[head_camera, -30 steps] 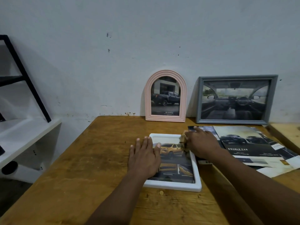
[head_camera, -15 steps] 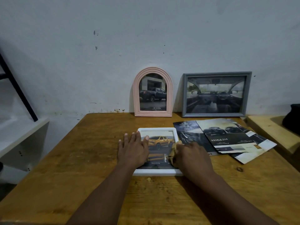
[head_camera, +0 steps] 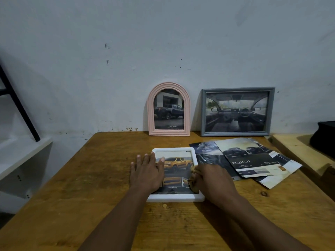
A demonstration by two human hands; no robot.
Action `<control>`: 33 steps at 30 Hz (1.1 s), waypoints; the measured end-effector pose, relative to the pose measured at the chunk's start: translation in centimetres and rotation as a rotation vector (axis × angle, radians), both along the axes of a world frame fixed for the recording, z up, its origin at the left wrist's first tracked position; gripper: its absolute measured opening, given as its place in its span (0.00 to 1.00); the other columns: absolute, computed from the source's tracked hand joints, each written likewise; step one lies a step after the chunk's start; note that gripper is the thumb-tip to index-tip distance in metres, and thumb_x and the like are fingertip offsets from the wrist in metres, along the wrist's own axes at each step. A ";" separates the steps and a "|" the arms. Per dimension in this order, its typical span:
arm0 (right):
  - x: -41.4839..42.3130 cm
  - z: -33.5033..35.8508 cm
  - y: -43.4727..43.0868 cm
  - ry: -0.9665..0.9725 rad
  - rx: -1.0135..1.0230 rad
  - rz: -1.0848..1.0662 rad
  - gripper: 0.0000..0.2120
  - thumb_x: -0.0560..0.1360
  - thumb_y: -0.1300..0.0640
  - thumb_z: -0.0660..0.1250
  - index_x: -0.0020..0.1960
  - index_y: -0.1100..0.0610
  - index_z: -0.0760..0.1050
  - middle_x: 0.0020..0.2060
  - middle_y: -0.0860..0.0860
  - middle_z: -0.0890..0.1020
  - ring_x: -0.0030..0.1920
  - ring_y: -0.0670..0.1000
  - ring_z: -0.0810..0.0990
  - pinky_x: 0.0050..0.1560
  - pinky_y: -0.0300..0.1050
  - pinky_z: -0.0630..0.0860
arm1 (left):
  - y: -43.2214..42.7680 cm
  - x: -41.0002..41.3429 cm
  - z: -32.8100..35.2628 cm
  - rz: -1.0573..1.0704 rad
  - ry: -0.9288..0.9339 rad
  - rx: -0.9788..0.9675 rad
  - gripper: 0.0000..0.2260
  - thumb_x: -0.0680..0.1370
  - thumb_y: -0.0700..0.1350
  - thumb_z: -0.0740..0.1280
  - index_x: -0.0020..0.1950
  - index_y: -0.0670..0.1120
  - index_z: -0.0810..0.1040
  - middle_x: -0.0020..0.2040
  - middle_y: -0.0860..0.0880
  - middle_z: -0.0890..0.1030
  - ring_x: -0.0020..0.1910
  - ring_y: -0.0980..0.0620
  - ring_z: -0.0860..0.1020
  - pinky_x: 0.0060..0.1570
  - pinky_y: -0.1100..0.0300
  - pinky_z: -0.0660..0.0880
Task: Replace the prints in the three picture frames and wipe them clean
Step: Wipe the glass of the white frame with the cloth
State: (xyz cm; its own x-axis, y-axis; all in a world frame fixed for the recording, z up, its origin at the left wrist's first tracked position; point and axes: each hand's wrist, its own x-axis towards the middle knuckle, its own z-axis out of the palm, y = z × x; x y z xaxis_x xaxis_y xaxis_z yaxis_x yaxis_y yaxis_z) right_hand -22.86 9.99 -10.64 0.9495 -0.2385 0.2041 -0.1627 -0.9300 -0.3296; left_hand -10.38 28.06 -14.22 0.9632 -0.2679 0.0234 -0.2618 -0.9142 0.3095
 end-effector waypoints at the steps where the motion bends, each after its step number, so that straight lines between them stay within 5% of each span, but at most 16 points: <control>1: 0.1 0.6 -0.6 0.017 0.045 0.008 0.02 0.77 0.54 0.69 0.45 0.50 0.79 0.39 0.46 0.82 0.40 0.49 0.81 0.41 0.46 0.79 | 0.0 0.0 0.0 0.000 -0.007 -0.001 0.33 0.82 0.65 0.38 0.84 0.51 0.48 0.84 0.47 0.51 0.82 0.44 0.43 0.79 0.43 0.41; 9: -3.4 6.9 -6.6 -0.038 0.036 0.056 0.05 0.80 0.53 0.66 0.54 0.47 0.80 0.44 0.47 0.83 0.42 0.46 0.80 0.45 0.48 0.79 | 0.1 -0.2 0.2 0.051 -0.058 -0.016 0.33 0.83 0.64 0.43 0.83 0.46 0.54 0.83 0.45 0.57 0.82 0.42 0.50 0.79 0.44 0.46; 14: -7.6 4.0 -5.5 0.105 -0.028 0.168 0.13 0.82 0.52 0.63 0.65 0.42 0.75 0.52 0.43 0.82 0.48 0.41 0.79 0.53 0.45 0.79 | 0.0 -0.4 0.5 0.059 -0.081 -0.004 0.33 0.84 0.63 0.45 0.82 0.44 0.59 0.81 0.44 0.61 0.81 0.42 0.54 0.79 0.43 0.49; 17: -10.0 1.0 -3.7 0.163 -0.033 0.228 0.16 0.83 0.49 0.59 0.69 0.41 0.70 0.66 0.40 0.76 0.62 0.43 0.76 0.61 0.44 0.75 | 0.1 -0.4 0.6 0.085 -0.092 -0.015 0.31 0.84 0.62 0.48 0.77 0.43 0.68 0.77 0.43 0.68 0.79 0.41 0.60 0.77 0.42 0.54; 21: -10.8 -0.6 -3.1 0.139 0.024 0.226 0.20 0.84 0.45 0.53 0.76 0.41 0.61 0.77 0.40 0.62 0.79 0.44 0.56 0.74 0.42 0.61 | 0.3 -0.7 1.0 0.130 -0.097 -0.026 0.23 0.83 0.59 0.56 0.65 0.45 0.78 0.67 0.44 0.78 0.69 0.41 0.72 0.70 0.43 0.68; 25: -10.6 -0.3 -3.0 0.122 0.005 0.217 0.17 0.84 0.44 0.55 0.72 0.42 0.67 0.72 0.40 0.70 0.75 0.43 0.64 0.66 0.42 0.69 | 0.3 -1.2 1.3 0.148 -0.093 -0.055 0.17 0.82 0.56 0.60 0.62 0.46 0.79 0.61 0.46 0.79 0.62 0.44 0.76 0.62 0.45 0.75; 30: -9.3 1.1 -2.8 0.133 0.071 0.180 0.18 0.79 0.35 0.55 0.54 0.44 0.78 0.51 0.38 0.80 0.53 0.43 0.77 0.55 0.45 0.75 | 0.4 -1.4 2.0 0.188 -0.102 -0.131 0.11 0.81 0.51 0.64 0.54 0.45 0.81 0.52 0.47 0.80 0.52 0.46 0.79 0.53 0.48 0.79; 33: -7.3 1.9 -3.0 0.051 0.103 0.080 0.16 0.80 0.38 0.59 0.61 0.43 0.76 0.55 0.37 0.76 0.59 0.45 0.75 0.58 0.46 0.73 | 0.6 -1.4 2.3 0.220 -0.066 -0.179 0.09 0.77 0.52 0.67 0.49 0.47 0.81 0.44 0.50 0.80 0.43 0.48 0.80 0.43 0.53 0.80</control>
